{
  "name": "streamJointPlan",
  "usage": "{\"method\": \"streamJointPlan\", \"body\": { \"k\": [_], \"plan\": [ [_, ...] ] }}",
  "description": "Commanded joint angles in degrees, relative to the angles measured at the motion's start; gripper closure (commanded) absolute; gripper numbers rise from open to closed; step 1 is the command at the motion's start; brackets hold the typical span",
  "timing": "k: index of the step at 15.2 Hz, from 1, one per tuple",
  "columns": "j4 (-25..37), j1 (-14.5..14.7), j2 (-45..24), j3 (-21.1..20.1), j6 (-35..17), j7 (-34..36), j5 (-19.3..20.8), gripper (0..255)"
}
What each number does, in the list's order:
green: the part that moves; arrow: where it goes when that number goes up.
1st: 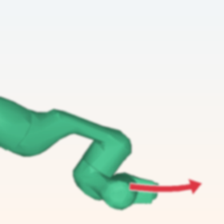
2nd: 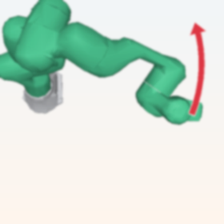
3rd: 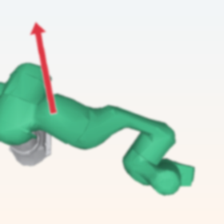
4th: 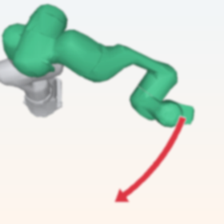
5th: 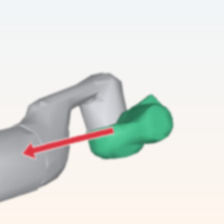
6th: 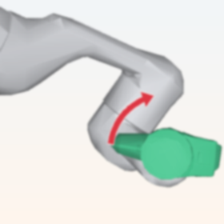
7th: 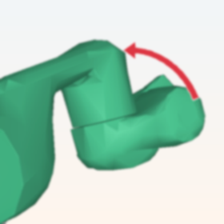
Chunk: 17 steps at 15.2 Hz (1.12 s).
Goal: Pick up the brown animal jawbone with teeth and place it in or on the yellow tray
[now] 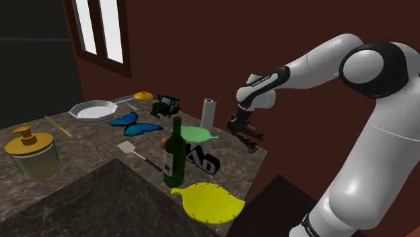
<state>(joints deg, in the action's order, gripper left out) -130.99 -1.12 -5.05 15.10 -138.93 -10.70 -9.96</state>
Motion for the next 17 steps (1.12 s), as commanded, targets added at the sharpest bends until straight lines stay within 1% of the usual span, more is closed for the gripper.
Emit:
{"method": "streamJointPlan", "body": {
  "k": [1, 9, 17],
  "plan": [
    [-2.5, 1.33, 1.88, -0.87, -0.98, 2.73, 0.86, 255],
    [-12.43, 6.78, 9.5, -6.38, -4.54, 15.72, 3.9, 255],
    [-18.15, 12.18, 13.92, -13.92, -6.67, 29.21, 4.72, 255]
  ]
}}
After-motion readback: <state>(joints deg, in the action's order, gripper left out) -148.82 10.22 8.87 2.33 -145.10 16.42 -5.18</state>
